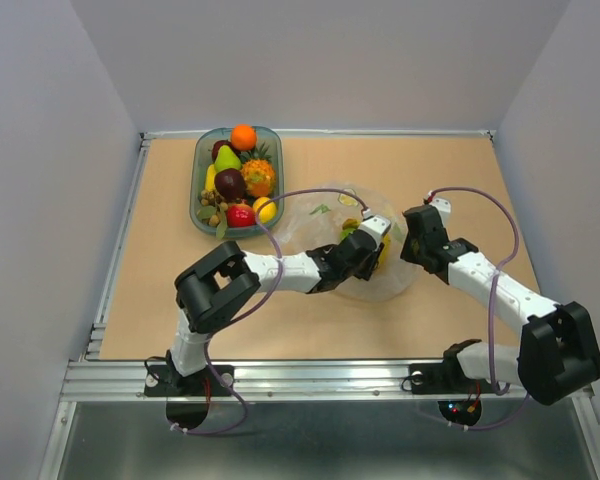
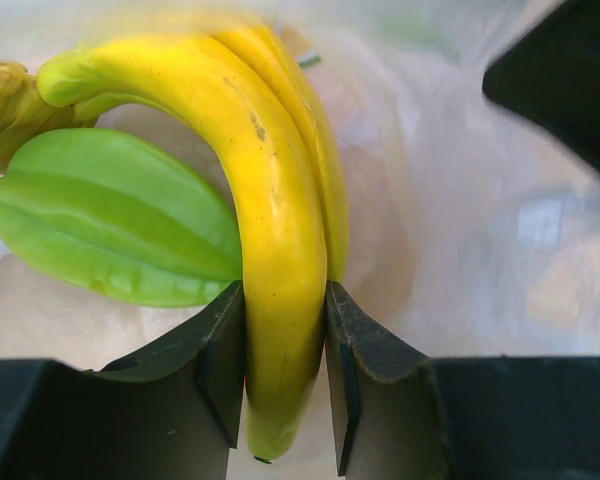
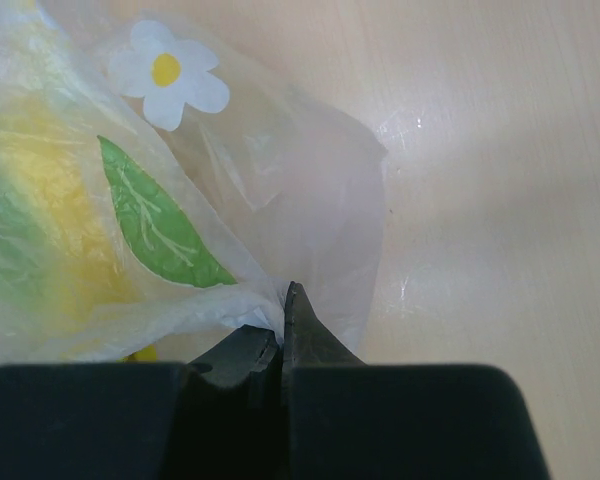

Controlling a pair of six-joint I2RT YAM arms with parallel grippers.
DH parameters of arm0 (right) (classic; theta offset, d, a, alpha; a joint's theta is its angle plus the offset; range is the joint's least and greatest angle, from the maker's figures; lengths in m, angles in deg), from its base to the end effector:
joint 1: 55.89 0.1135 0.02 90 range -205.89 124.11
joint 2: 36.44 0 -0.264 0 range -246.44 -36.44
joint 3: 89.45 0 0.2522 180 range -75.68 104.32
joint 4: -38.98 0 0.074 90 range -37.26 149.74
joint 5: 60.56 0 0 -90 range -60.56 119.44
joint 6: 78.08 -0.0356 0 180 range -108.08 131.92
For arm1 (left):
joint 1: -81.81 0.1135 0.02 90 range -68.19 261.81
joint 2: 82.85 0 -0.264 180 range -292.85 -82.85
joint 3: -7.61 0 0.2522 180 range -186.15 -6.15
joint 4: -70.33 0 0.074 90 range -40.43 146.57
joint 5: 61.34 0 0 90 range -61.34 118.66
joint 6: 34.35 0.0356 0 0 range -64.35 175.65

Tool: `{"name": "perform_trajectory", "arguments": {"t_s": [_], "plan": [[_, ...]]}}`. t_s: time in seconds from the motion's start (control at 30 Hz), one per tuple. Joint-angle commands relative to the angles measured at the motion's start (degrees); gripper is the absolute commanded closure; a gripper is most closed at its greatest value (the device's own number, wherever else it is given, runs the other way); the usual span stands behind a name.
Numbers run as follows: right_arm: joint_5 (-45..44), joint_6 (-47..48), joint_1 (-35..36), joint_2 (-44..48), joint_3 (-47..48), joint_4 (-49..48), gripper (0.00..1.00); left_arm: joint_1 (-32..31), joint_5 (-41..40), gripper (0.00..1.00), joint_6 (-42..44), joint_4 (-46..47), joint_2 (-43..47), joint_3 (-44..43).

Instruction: Untie the knot of the plastic bag and take out the fruit

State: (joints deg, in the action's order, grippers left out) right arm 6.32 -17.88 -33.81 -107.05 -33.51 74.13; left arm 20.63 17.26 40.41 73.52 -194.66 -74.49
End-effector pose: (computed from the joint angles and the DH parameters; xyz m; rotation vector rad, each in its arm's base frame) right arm 0.2325 0.0792 0.2171 0.3328 2.3269 -0.0561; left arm 0.2157 -0.3774 0.1850 0.6934 1.9649 -0.6326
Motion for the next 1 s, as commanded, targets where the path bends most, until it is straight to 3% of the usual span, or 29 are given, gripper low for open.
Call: {"name": "perform_trajectory", "arguments": {"t_s": [0.0,0.5,0.97], "plan": [[-1.1,0.6,-0.3,2.1,-0.7,-2.3,0.99,-0.3,3.8,1.00,3.1,2.9,11.1,4.8],[-0.5,1.2,-0.3,0.7,2.7,-2.3,0.99,-0.2,25.7,1.00,12.3,10.3,25.6,14.3],[-0.2,1.4,-0.4,1.8,1.0,-2.2,0.99,2.8,24.8,1.00,12.0,18.2,44.0,14.9]]}}
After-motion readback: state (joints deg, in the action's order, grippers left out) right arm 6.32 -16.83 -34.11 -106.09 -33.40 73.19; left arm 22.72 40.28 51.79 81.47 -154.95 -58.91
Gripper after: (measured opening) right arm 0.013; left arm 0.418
